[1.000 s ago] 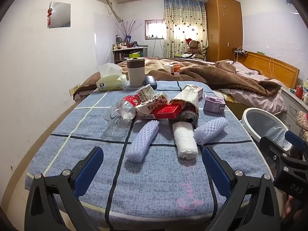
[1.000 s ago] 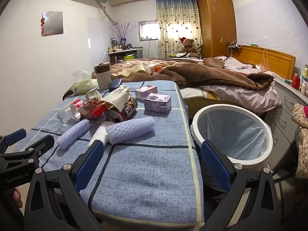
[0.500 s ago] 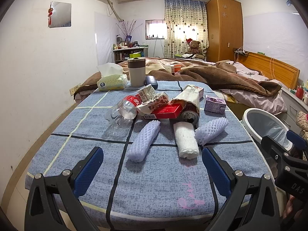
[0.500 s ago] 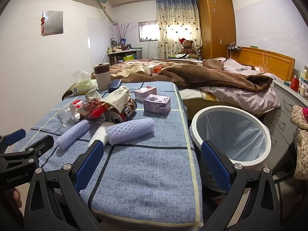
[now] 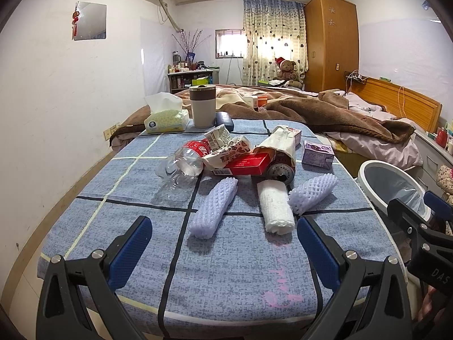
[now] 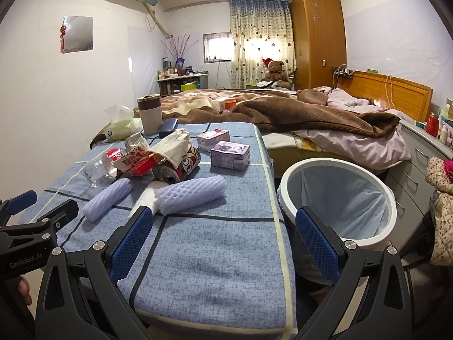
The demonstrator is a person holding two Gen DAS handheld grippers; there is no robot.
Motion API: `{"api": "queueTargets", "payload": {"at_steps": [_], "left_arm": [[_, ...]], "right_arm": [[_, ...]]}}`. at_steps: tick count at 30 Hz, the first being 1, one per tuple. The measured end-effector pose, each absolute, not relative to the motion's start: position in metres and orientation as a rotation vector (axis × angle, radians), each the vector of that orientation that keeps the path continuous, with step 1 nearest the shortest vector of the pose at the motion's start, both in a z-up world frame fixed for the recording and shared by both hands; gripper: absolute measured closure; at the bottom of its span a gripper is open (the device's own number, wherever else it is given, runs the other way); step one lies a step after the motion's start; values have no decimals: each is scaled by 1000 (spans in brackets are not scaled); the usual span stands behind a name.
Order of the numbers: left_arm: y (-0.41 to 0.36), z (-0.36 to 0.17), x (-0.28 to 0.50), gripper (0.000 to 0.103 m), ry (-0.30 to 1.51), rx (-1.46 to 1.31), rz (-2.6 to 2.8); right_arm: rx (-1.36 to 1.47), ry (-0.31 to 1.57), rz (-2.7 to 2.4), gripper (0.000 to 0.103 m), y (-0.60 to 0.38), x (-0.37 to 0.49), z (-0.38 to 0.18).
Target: Collect trash
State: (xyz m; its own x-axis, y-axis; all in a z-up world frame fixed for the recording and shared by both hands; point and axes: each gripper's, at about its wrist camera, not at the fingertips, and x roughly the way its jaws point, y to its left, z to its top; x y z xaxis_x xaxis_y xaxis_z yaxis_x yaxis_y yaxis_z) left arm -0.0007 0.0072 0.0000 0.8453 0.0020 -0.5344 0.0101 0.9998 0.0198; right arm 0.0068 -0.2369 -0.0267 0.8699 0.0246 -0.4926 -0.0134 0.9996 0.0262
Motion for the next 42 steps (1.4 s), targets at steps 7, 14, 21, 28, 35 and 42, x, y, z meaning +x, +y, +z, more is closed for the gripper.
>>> {"api": "queueTargets", "payload": {"at_steps": [7, 14, 21, 28, 35, 42], "left_arm": [[7, 1, -1, 0, 562, 22, -4], [9, 2, -1, 0, 563, 21, -1], [9, 2, -1, 0, 562, 20, -2], [9, 2, 0, 0, 564, 20, -2], [10, 2, 0, 0, 565, 20, 0], [13, 1, 3, 0, 570, 19, 2]], "right_arm": [[22, 515, 20, 0, -237, 7, -27], [17, 513, 21, 0, -237, 7, -25], [14, 512, 20, 0, -236, 8, -24], [12, 511, 20, 0, -234, 8, -24], [10, 510, 19, 0, -235, 8, -24], [3, 507, 18, 0, -234, 10, -23]]}}
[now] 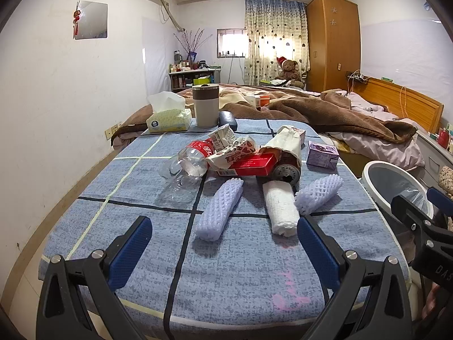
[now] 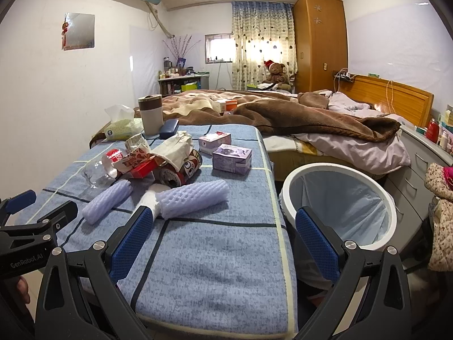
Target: Collect trash
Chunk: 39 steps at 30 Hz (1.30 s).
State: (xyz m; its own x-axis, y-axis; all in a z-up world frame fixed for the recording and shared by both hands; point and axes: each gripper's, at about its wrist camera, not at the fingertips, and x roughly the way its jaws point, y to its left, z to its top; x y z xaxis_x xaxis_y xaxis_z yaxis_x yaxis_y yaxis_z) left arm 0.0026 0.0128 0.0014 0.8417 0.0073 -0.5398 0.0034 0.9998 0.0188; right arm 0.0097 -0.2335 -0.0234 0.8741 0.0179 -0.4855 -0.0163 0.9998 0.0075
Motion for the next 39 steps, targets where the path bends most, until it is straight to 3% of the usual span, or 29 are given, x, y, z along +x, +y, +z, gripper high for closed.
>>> {"api": "queueTargets", "payload": {"at_steps": [21, 29, 31, 32, 39], "left_arm": [[39, -31, 54, 0, 682, -21, -48], [48, -50, 91, 17, 789, -17, -93], [48, -55, 98, 25, 827, -24, -115], [48, -57, 99, 25, 836, -20, -118], [56, -65, 107, 37, 891, -48, -133]], "right_arm": [[38, 613, 26, 0, -223, 69, -51], [99, 688, 65, 8, -212, 98, -62], [134, 724, 82, 22, -212, 107, -67], [149, 745, 79, 25, -212, 110, -69], [231, 810, 99, 30, -206, 124, -77]]}}
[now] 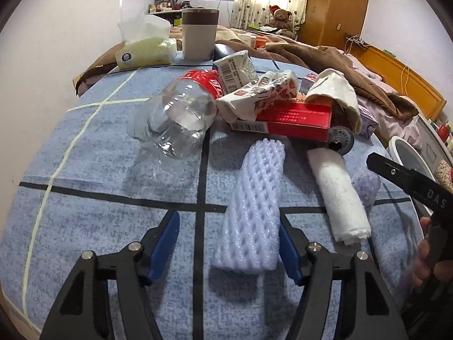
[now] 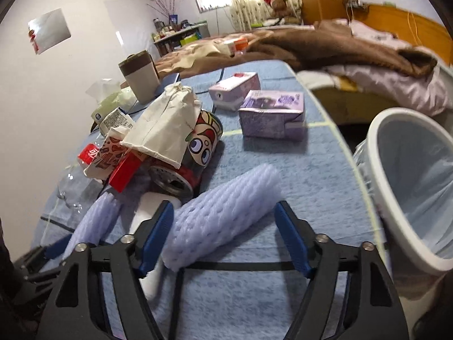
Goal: Collect trash
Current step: 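Grasp a lavender foam net with the left gripper while the right gripper grasps another, then carry both foam nets over the white bin and open both grippers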
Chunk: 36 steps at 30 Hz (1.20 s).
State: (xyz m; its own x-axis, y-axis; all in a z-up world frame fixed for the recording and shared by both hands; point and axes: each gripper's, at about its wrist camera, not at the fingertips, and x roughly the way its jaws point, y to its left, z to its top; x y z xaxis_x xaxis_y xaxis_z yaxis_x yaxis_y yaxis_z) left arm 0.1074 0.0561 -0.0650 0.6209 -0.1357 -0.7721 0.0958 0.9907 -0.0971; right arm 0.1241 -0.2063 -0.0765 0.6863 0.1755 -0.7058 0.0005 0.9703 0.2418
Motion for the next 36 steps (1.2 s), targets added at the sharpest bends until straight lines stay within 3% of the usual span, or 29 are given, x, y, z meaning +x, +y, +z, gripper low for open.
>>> {"api": "queueTargets", "payload": {"at_steps": [3, 9, 15, 18, 36], "left_arm": [[59, -64, 114, 42, 899, -57, -133], [58, -63, 121, 56, 901, -64, -156], [49, -62, 130, 70, 908, -76, -208], [48, -61, 130, 73, 905, -100, -224], [22, -17, 112, 74, 797, -108, -294]], "right_arm": [[225, 820, 90, 31, -203, 130, -78], [211, 846, 85, 47, -197, 137, -80], [230, 835, 88, 70, -206, 140, -79], [218, 815, 91, 87, -207, 139, -76], [236, 705, 127, 90, -227, 115, -47]]}}
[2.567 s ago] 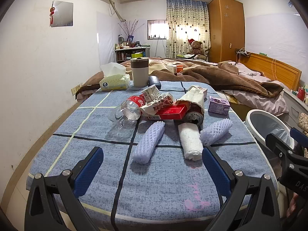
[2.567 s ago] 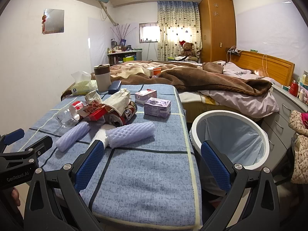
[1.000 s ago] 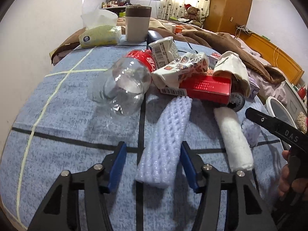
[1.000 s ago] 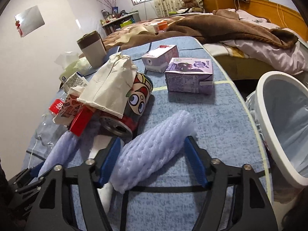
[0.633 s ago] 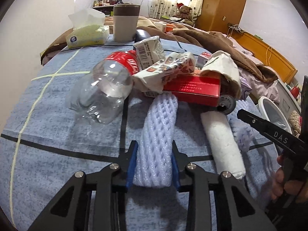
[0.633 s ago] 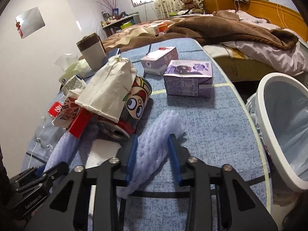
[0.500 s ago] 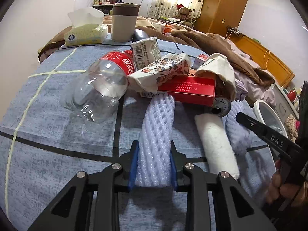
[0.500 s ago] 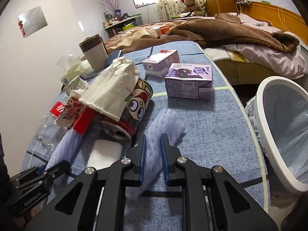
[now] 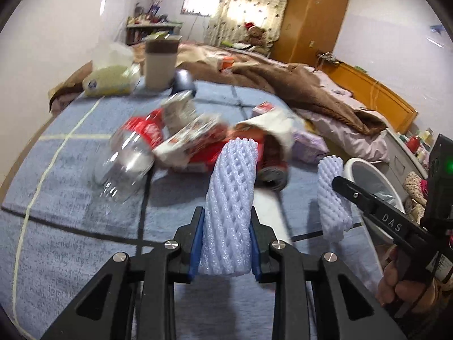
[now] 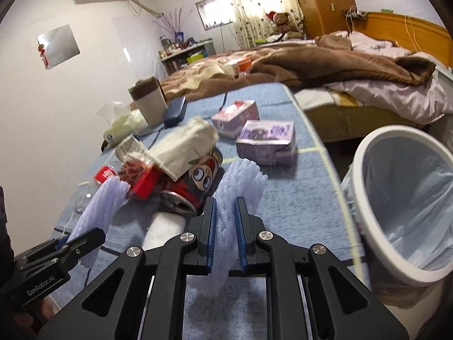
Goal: Collect trash
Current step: 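Carry both foam nets over the white bin and open both grippers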
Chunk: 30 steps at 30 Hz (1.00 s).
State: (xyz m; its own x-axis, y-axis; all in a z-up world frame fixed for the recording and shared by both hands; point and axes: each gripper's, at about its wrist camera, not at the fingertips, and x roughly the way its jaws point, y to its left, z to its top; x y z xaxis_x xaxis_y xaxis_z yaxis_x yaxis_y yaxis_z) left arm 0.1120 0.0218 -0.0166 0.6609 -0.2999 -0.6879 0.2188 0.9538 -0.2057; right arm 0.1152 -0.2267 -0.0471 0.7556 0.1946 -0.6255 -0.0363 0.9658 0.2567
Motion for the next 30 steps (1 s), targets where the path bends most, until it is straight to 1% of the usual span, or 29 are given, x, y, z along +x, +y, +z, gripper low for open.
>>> {"api": "queueTargets", "payload": {"at_steps": [6, 15, 30], "left_arm": [[3, 3, 105, 74, 748, -89, -323], [-23, 18, 100, 74, 716, -78, -377], [-137, 31, 113, 74, 679, 39, -543]], "right_arm": [[245, 647, 121, 90, -244, 101, -27], [267, 600, 97, 90, -267, 91, -19], [250, 569, -52, 89, -343, 82, -9]]}}
